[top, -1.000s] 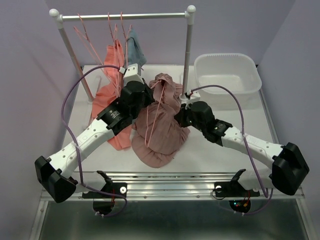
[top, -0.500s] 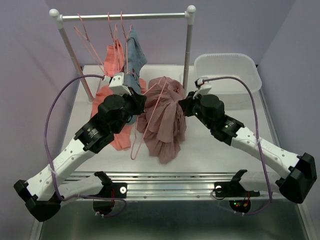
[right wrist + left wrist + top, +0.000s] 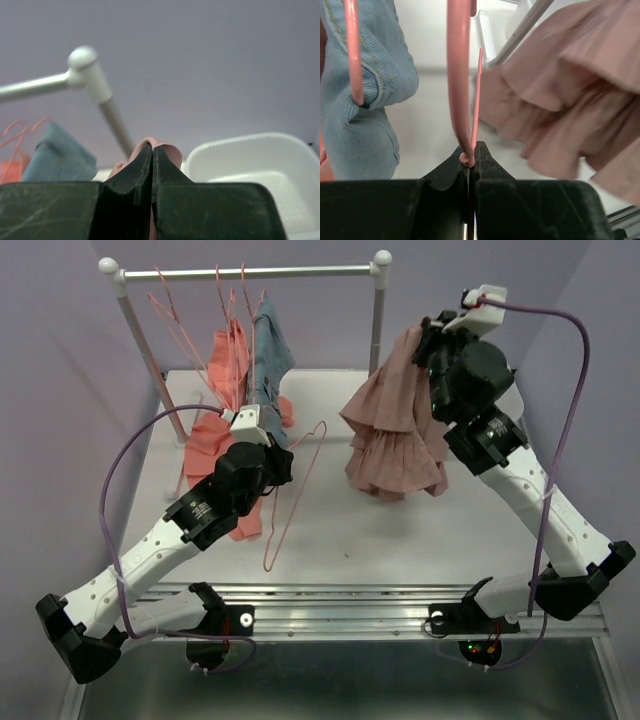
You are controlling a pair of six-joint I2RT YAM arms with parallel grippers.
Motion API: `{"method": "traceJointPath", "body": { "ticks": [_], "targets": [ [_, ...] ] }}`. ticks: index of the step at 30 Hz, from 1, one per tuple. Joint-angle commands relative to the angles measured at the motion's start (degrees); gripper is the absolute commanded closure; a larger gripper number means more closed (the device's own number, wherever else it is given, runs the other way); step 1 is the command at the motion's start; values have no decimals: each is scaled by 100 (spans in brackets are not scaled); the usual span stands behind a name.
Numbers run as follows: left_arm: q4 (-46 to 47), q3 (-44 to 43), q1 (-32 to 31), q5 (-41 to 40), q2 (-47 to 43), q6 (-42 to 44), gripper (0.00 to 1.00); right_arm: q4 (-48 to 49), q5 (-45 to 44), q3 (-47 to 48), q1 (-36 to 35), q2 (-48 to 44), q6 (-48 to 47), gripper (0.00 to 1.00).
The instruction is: Remove the skirt from the hanger
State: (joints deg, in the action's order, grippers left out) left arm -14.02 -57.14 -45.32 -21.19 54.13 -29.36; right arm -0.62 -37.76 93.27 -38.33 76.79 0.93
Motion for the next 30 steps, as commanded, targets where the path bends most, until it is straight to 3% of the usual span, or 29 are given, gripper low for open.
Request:
{"method": "traceJointPath", "body": {
  "ticks": [1,11,15,18,23,26,30],
  "targets": [
    [321,-25,-38,-35,115,-69,100,396,-215,1313,589,563,-584,99],
    [585,89,-47,80,265,27,100,711,76,5111,2038,2875,-953,99],
    [646,116,-38,54,300,71,100,1951,206,5033,2303,3192,-1166,99],
    [655,55,-38,54,414,141,100,1987,304,5034,2557,3377,-999,99],
    [734,28,-38,-60,493,168,100,1996,304,4192,2918,3290,-306,99],
    [743,2,-38,-148,563,177,100,2005,628,3182,2980,2982,91,99],
    [743,-69,-38,-175,695,194,100,1996,708,2872,3033,2920,232,99]
  ]
}}
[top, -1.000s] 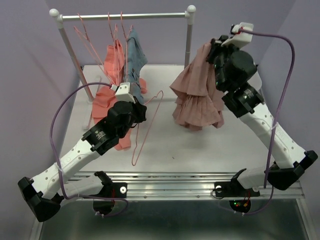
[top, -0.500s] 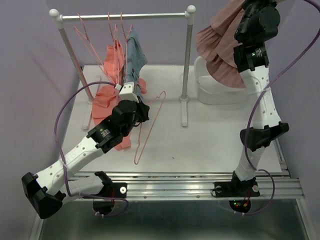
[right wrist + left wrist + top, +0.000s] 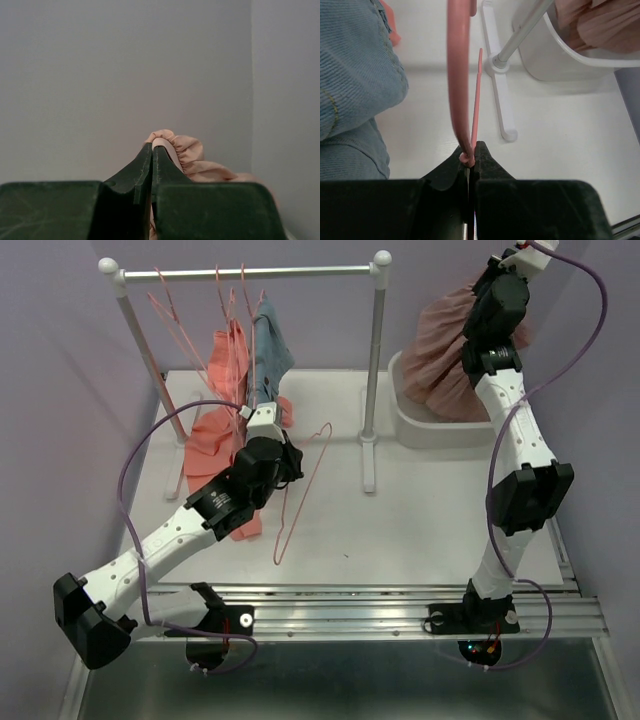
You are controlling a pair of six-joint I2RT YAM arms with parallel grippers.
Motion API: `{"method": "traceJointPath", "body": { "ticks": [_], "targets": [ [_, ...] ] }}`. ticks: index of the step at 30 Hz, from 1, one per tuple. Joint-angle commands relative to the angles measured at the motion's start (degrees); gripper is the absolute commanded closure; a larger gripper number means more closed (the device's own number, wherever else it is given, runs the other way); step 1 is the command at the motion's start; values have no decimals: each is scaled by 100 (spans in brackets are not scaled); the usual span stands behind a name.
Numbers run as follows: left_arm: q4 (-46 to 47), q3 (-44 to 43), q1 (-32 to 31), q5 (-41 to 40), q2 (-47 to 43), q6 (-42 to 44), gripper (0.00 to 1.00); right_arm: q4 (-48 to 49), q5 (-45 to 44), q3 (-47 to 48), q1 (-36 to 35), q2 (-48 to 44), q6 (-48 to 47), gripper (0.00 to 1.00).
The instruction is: Remove the skirt from the hanger
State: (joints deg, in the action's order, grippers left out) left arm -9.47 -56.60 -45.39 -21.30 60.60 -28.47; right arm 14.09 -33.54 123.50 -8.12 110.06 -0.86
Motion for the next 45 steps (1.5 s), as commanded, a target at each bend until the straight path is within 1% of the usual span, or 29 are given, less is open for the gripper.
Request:
{"method": "traceJointPath", "body": {
  "ticks": [1,6,11,12,20,25,29,32,33,36,37,38,39,41,42,43,44,45],
  "targets": [
    [280,-141,-32,-147,92,105,100,525,287,-255,12,-424,429,99],
    [315,-150,-32,-164,198,87,100,525,269,-572,64,-442,473,99],
    [288,-211,-32,-199,268,105,100,525,260,-933,258,-293,850,99],
    [271,-229,-32,-208,294,105,100,516,347,-1099,397,-249,903,99],
    [209,-439,-32,-313,496,87,100,586,638,-2268,803,59,1571,99],
    [183,-624,-32,-357,672,96,100,674,919,-3225,803,278,1756,99],
    [192,-756,-32,-349,717,122,100,666,990,-3735,803,480,2002,99],
    [244,-914,-32,-410,760,175,100,499,1033,-3825,803,743,2073,97],
    [288,-958,-32,-427,787,210,100,307,1095,-3773,803,823,2081,94],
    [315,-1178,-32,-428,901,307,100,-265,1200,-3413,803,1061,2090,91],
    [341,-1230,-32,-436,927,350,100,-362,1201,-3333,803,1070,2055,88],
    [350,-1326,-32,-445,954,377,100,-450,1201,-3280,803,1044,1994,84],
    [367,-1380,-32,-445,1023,447,100,-520,1183,-3210,803,939,1950,65],
    [367,-1598,-32,-480,1094,491,100,-565,1262,-3148,803,755,1853,45],
    [359,-1687,-32,-541,1138,526,100,-695,1375,-3105,803,658,1844,19],
    [367,-1862,-32,-568,1217,605,100,-766,1446,-3017,803,431,1862,8],
    [411,-1951,-32,-638,1270,667,100,-889,1508,-2990,803,307,1888,0],
    [429,-2038,-32,-699,1314,711,100,-925,1613,-2990,803,158,1905,0]
  ]
}}
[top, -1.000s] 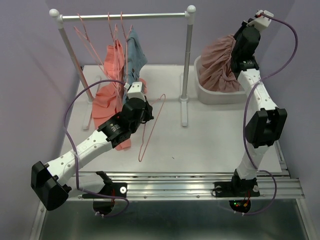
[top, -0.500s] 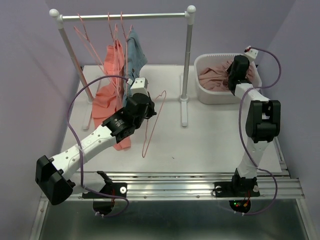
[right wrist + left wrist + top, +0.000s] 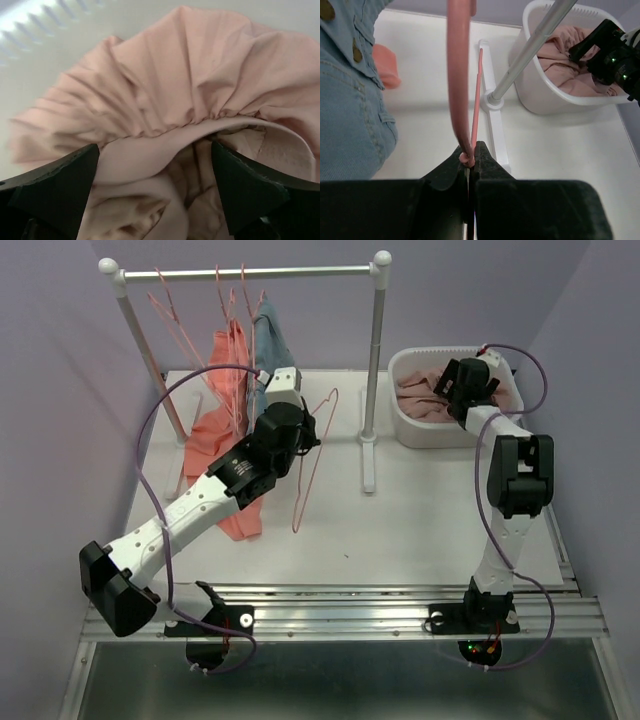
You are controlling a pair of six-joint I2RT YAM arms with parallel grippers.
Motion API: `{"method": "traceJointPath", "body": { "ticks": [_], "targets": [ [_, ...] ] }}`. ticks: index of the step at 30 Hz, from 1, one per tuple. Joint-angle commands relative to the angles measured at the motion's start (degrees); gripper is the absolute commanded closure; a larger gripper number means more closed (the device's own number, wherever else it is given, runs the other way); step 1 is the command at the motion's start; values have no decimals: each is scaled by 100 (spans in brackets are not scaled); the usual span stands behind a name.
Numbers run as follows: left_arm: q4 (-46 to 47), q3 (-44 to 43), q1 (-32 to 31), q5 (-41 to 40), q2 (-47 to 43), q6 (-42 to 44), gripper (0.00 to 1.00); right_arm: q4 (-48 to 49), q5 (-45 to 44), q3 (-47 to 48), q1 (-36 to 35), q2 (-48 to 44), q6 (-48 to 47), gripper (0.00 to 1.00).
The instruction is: Remove the skirt from the hanger
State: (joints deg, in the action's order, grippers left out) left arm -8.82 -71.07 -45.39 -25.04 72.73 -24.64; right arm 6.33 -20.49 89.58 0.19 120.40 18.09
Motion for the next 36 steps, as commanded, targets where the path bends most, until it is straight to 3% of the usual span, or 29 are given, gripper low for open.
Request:
{"method": "traceJointPath", "body": {
  "ticks": [1,6,12,18,23,36],
  "targets": [
    [381,-688,-32,-379,206,381,100,-167,370,341,-27,-1165,2,0],
    [722,-1373,-5,-862,619,1003,100,-280,1081,87,-27,-1974,-95,0],
    [838,-2472,205,-1082,1252,1435,100,-361,1276,-449,-27,-2959,-16,0],
    [1759,-3009,223,-872,1639,2218,100,-123,1706,-1820,-27,-4295,326,0],
    [1971,-3746,232,-924,2025,2718,100,-35,1610,-2821,-27,-5384,494,0],
    [2631,-4853,495,-881,2983,3097,100,-562,1706,-3535,-27,-6643,591,0]
  ]
}}
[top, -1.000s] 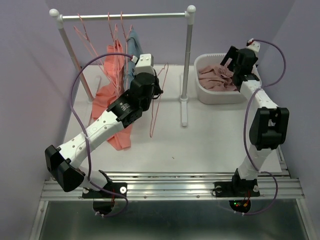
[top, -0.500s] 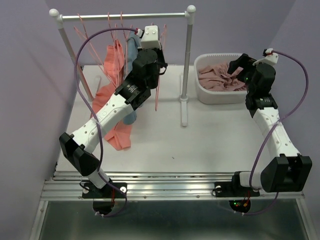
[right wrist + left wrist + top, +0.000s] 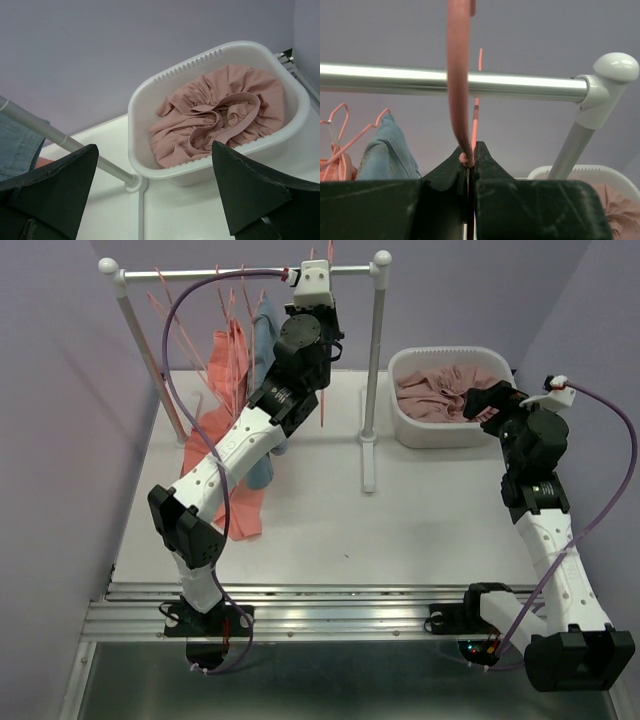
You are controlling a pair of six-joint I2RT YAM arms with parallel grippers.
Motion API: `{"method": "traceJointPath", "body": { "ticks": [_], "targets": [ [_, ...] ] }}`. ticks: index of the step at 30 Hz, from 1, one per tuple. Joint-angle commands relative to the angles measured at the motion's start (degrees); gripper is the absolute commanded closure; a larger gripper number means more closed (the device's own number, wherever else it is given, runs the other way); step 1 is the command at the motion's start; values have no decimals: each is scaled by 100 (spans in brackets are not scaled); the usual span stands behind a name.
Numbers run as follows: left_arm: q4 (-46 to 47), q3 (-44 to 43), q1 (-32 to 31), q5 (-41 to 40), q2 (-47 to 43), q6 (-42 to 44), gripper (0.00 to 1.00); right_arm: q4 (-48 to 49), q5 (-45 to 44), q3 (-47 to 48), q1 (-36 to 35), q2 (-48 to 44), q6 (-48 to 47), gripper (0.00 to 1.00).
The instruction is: Remove the skirt from the hanger
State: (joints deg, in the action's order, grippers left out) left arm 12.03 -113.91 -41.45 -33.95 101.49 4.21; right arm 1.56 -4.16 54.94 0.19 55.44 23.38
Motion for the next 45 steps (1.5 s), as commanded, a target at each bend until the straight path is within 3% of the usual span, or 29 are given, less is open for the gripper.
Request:
{"method": "traceJointPath", "body": {
  "ticks": [1,8,22,45],
  "targets": [
    [563,-641,137,81,160,203,100,-95,65,-88,-27,-182,53,0],
    [985,-896,208,354,564,317,100,-121,-67,-150,-27,-262,9,0],
    [986,-1986,252,574,1408,476,100,-130,-234,-167,-27,-297,9,0],
    [607,-1222,340,565,1567,-209,100,-130,-287,-255,-27,-385,53,0]
  ]
}}
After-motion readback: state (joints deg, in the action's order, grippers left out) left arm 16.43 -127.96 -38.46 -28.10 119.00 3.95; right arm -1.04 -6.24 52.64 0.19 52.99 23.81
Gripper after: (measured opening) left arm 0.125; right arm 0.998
